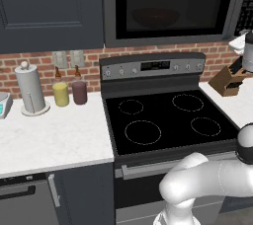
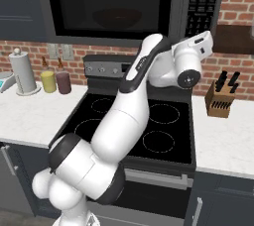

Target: Open the microwave, place the bowl with waffle inside the microwave, then close the microwave door and turn it on.

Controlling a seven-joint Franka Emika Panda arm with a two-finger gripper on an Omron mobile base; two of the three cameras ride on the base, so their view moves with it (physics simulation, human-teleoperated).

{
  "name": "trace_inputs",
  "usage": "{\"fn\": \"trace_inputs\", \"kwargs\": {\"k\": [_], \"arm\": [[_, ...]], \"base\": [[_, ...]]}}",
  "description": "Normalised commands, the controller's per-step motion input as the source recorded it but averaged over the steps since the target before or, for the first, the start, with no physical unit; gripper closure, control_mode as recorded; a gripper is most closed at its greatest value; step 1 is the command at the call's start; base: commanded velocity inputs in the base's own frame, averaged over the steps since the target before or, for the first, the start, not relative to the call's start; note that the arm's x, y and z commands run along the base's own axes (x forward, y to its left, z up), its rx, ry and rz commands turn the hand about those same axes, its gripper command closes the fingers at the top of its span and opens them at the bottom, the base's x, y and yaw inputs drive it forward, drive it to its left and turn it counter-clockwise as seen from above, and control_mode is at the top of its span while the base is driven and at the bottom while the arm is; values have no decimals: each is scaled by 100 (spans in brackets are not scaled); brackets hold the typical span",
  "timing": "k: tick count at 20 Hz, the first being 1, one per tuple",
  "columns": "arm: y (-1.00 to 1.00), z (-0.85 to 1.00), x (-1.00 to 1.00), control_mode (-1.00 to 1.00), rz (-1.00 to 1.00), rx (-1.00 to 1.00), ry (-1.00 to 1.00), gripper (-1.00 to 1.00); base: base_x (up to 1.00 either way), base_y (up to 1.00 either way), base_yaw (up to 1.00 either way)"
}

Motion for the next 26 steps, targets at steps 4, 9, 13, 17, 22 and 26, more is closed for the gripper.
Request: {"fn": "trace_inputs", "kwargs": {"k": [4,9,13,17,22,26], "arm": [[-15,-2,36,-100,0,0,0,100],[-32,0,29,-100,-1,0,0,100],[-42,-7,25,-100,0,0,0,100],[-38,-19,27,-100,0,0,2,100],[-19,-23,29,-100,1,0,1,100],[-10,-21,-1,-100,0,0,-1,100]], "base": [[0,0,0],[0,0,0],[0,0,0],[0,0,0],[0,0,0],[0,0,0]]}}
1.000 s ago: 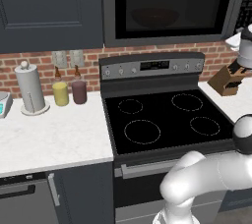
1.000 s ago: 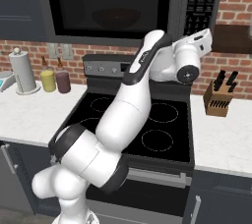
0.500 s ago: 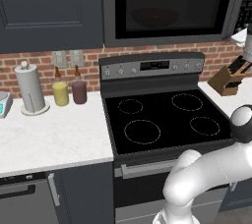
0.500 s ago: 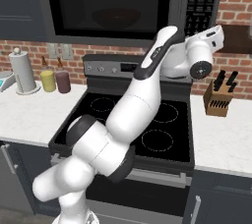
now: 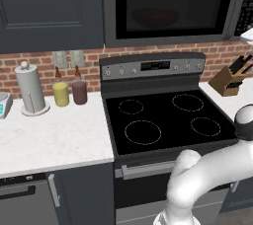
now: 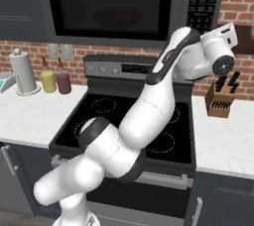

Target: Open the microwave, place the bowl with waffle inside the microwave, then close the microwave door and turn it on.

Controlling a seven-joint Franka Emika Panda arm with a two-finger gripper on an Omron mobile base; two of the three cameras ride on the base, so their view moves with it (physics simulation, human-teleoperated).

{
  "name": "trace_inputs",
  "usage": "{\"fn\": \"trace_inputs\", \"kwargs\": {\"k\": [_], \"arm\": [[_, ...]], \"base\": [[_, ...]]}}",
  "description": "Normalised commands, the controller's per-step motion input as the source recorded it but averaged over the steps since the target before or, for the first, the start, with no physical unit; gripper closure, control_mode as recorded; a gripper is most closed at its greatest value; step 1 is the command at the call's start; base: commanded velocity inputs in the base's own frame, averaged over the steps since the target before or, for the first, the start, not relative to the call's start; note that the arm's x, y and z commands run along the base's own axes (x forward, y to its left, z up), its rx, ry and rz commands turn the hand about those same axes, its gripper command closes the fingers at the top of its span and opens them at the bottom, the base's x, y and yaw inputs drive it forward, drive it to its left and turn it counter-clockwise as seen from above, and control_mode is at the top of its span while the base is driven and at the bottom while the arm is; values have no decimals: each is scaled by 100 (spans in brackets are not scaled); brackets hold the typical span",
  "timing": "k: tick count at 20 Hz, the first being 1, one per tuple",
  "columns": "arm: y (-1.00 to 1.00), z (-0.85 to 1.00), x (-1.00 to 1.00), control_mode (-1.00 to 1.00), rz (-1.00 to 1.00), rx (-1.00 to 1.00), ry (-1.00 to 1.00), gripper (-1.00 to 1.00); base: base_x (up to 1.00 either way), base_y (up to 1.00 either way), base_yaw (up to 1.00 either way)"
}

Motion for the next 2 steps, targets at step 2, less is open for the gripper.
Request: {"fn": "trace_inputs", "kwargs": {"k": [2], "arm": [[0,-21,-59,-100,0,0,-5,100]], "base": [[0,0,0]]}}
